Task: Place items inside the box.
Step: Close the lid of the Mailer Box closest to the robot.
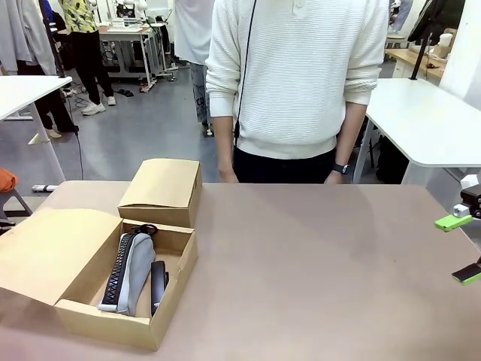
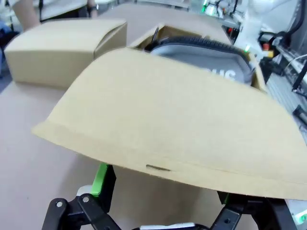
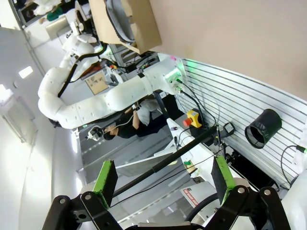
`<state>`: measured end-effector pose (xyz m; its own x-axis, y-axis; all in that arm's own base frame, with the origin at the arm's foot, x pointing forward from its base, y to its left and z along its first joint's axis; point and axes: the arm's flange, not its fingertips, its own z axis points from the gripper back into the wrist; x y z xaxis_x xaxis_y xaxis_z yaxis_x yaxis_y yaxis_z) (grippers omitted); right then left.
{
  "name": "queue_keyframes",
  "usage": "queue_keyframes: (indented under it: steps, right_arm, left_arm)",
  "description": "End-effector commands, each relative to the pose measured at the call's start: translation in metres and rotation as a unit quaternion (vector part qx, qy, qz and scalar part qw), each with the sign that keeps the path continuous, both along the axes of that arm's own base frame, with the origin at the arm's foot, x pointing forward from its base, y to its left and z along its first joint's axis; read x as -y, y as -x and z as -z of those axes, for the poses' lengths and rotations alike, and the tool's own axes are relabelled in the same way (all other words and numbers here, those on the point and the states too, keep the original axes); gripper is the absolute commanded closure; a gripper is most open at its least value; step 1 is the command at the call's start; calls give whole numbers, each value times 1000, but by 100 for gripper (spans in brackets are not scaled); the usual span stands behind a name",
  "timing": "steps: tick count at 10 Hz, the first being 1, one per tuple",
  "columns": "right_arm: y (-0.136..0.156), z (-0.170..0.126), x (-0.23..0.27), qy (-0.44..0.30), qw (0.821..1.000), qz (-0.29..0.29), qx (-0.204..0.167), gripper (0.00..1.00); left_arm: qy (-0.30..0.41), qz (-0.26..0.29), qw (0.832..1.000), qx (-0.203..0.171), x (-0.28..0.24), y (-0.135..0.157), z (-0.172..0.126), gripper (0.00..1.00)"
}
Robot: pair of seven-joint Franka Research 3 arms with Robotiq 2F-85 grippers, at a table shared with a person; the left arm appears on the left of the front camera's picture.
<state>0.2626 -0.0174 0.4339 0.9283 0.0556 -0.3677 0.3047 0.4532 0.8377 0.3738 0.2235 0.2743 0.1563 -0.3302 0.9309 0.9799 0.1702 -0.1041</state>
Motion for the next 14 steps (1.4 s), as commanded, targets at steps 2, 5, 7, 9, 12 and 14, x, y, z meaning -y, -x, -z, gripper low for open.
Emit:
queue_keyframes:
  steps: [2,5,7,9,12,14]
  right_arm:
    - [0,-3,-1,-3,1000,2,-1,0]
    - [0,-3,-1,-3,1000,2,-1,0]
    - [0,-3,-1,-3,1000,2,-1,0]
    - [0,-3,-1,-3,1000,2,-1,0]
    - [0,-3,-1,-3,1000,2,-1,0]
    - [0,-3,-1,-3,1000,2,-1,0]
  left_arm:
    - [40,24,999,18,11,8,-18,0]
    - [113,31,992,48,26,14,-36,0]
    - [146,34,985,86,48,22,-55,0]
    - [158,59,980,108,70,27,-71,0]
    - [196,68,972,111,113,36,-102,0]
    - [195,80,970,124,153,44,-112,0]
